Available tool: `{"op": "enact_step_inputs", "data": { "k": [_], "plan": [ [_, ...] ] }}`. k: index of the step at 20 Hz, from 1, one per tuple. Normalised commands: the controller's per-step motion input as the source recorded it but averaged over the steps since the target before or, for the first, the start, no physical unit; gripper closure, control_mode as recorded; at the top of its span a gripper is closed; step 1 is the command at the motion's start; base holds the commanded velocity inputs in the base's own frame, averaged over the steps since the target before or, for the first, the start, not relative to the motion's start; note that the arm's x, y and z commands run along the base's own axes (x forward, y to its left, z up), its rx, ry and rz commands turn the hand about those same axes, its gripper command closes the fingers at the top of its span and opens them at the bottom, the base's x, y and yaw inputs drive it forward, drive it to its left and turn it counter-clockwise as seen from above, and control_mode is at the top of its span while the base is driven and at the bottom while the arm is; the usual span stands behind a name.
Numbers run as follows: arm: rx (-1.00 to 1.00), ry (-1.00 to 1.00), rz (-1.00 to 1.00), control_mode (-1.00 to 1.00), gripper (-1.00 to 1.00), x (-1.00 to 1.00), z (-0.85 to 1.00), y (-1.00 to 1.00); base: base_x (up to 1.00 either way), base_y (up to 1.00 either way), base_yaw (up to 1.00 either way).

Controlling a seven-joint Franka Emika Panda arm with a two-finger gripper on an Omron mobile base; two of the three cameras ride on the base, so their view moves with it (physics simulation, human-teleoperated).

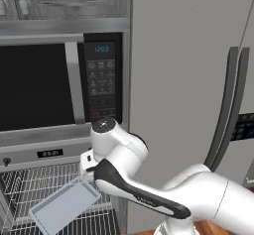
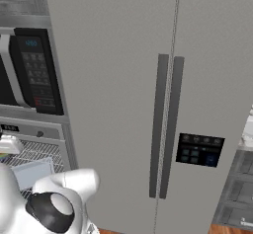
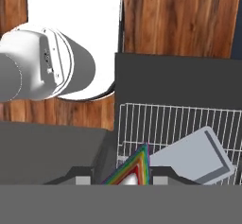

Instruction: Take the baked cake out of the oven and place it on the plate for cooling. Then close the oven door.

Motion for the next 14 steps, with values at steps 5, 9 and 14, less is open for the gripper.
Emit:
{"op": "enact_step_inputs", "data": {
  "k": [5,9,14],
  "plan": [
    [0.0,-0.03,0.0,-1.0,1.0,-0.22,0.06,-0.43,0.0,0.0,0.0],
    [0.0,-0.08,0.0,-1.0,1.0,-0.21,0.05,-0.33,0.0,0.0,0.0],
    [0.0,0.0,0.0,-1.0,1.0,-0.01,0.01,-0.29,0.0,0.0,0.0]
  ]
}}
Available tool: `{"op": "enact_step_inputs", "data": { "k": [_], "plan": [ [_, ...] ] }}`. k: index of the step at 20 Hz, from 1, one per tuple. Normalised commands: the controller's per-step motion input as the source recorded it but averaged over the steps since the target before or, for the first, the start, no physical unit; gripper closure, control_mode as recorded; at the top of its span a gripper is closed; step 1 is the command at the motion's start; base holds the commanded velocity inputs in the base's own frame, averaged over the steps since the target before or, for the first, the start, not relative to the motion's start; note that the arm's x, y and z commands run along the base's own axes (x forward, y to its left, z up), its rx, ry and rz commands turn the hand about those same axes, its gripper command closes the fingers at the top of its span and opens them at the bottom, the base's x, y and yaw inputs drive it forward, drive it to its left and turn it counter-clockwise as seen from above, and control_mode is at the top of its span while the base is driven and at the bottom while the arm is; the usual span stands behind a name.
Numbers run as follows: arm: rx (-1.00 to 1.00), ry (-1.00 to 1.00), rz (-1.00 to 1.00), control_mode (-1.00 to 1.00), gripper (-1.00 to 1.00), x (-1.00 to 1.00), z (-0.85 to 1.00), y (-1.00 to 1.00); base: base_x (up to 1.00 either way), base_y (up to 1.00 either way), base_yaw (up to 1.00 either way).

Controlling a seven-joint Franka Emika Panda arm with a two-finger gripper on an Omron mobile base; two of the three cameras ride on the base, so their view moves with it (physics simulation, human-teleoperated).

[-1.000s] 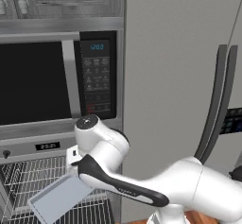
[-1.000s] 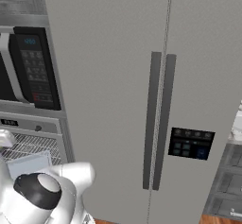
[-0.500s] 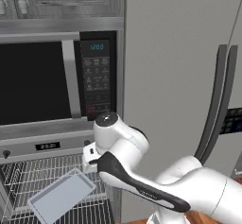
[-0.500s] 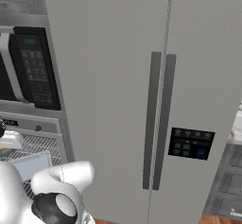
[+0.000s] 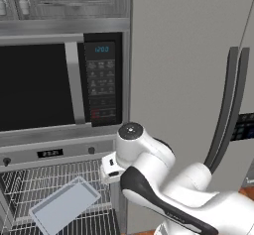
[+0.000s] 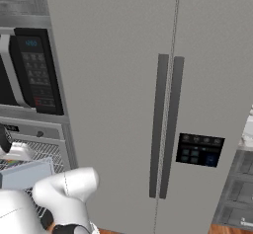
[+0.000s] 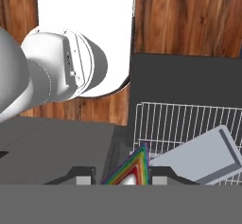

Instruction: Take the baked cake out of the oven and place it on the plate for cooling. Then close the oven door.

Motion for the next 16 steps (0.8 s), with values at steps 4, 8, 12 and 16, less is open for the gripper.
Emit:
{"op": "enact_step_inputs", "data": {
  "k": [4,8,12,16],
  "plan": [
    [0.0,0.0,0.0,-1.0,1.0,0.0,0.03,-0.16,0.0,0.0,0.0],
    [0.0,0.0,0.0,-1.0,1.0,0.0,0.0,-0.01,0.0,0.0,0.0],
    [0.0,-0.01,0.0,-1.0,1.0,0.0,0.0,0.0,0.0,0.0,0.0],
    [0.0,0.0,0.0,-1.0,1.0,0.0,0.0,0.0,0.0,0.0,0.0]
  ]
}}
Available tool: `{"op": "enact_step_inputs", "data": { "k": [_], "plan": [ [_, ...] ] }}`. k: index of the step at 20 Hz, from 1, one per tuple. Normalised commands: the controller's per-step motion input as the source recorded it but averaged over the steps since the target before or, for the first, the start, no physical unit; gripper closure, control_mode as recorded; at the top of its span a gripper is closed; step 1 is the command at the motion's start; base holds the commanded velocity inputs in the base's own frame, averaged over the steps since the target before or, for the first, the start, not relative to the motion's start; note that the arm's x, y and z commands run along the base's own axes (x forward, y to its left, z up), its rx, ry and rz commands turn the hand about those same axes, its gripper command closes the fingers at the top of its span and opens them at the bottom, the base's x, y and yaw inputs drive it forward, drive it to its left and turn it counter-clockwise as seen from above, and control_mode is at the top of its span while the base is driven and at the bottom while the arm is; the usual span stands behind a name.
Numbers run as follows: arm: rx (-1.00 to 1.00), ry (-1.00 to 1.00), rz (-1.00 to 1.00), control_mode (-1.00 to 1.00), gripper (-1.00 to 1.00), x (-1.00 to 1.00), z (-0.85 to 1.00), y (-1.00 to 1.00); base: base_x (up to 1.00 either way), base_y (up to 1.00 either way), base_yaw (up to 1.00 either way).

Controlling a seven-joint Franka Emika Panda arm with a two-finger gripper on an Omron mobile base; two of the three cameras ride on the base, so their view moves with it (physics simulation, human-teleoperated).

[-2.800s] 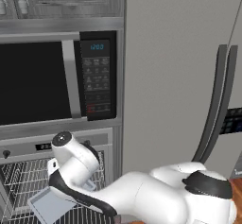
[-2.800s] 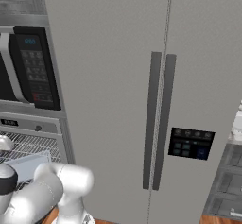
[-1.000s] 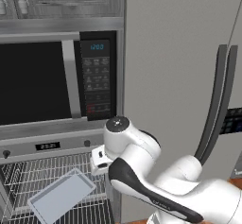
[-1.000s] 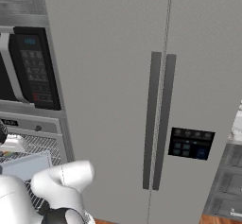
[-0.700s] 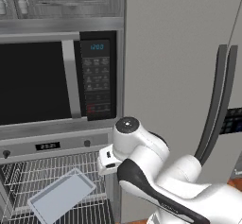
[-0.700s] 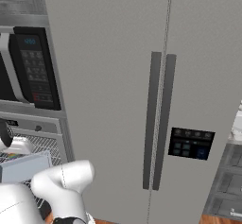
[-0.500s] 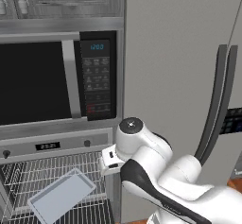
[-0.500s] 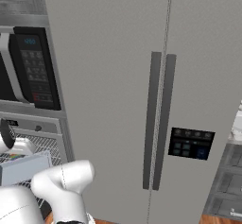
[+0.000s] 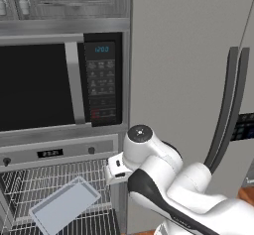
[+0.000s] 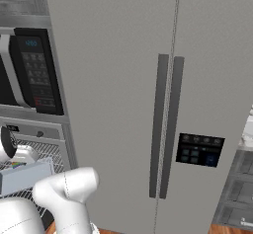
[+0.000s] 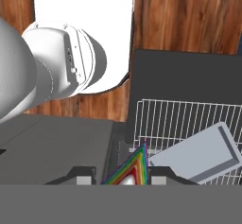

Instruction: Take the baked cake out of the oven and place it on the plate for cooling. Then close the oven door.

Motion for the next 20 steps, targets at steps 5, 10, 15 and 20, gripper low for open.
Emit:
{"op": "enact_step_inputs", "data": {
  "k": [5,10,15,20],
  "plan": [
    [0.0,0.0,0.0,-1.0,1.0,0.0,0.0,0.0,0.0,0.0,0.0],
    [0.0,0.0,0.0,-1.0,1.0,0.0,0.0,0.0,0.0,0.0,0.0],
    [0.0,0.0,0.0,-1.0,1.0,0.0,0.0,0.0,0.0,0.0,0.0],
    [0.0,0.0,0.0,-1.0,1.0,0.0,0.0,0.0,0.0,0.0,0.0]
  ]
}}
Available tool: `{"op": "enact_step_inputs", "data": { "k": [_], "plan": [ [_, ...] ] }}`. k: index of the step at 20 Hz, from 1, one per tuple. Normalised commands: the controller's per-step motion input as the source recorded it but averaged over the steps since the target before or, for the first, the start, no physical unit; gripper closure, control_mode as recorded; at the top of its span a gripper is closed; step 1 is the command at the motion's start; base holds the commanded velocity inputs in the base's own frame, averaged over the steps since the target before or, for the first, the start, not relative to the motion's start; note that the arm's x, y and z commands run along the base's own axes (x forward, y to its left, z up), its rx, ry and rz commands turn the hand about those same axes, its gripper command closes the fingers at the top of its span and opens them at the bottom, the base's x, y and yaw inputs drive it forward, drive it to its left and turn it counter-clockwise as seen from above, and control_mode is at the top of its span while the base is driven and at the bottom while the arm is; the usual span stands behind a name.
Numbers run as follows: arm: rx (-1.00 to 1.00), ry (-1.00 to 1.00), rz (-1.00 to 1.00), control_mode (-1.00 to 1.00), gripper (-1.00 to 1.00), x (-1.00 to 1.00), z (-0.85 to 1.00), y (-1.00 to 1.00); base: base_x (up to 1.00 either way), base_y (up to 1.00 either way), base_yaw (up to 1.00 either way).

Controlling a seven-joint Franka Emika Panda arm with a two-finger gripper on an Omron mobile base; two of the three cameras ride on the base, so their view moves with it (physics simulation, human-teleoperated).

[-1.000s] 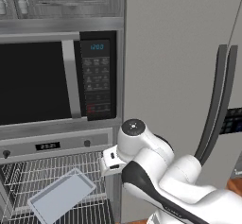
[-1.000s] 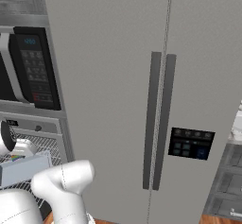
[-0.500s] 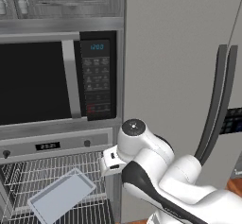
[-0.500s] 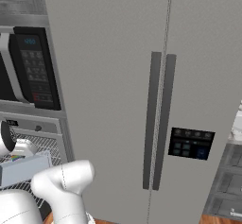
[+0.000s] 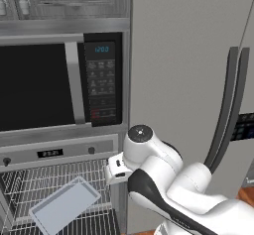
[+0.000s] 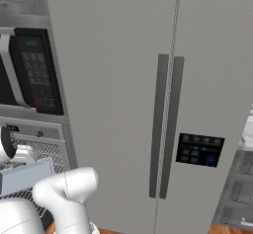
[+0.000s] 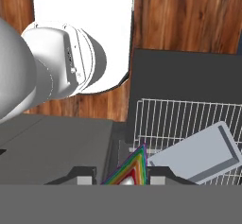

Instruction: Take the baked cake out of the oven and place it on the plate for cooling. Then close the oven door.

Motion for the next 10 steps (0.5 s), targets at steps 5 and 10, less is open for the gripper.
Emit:
{"op": "enact_step_inputs", "data": {
  "k": [5,10],
  "plan": [
    [0.0,0.0,0.0,1.0,1.0,0.0,0.0,0.0,0.0,0.0,0.0],
    [0.0,0.0,0.0,1.0,1.0,0.0,0.0,0.0,-0.12,-0.04,0.01]
  ]
}}
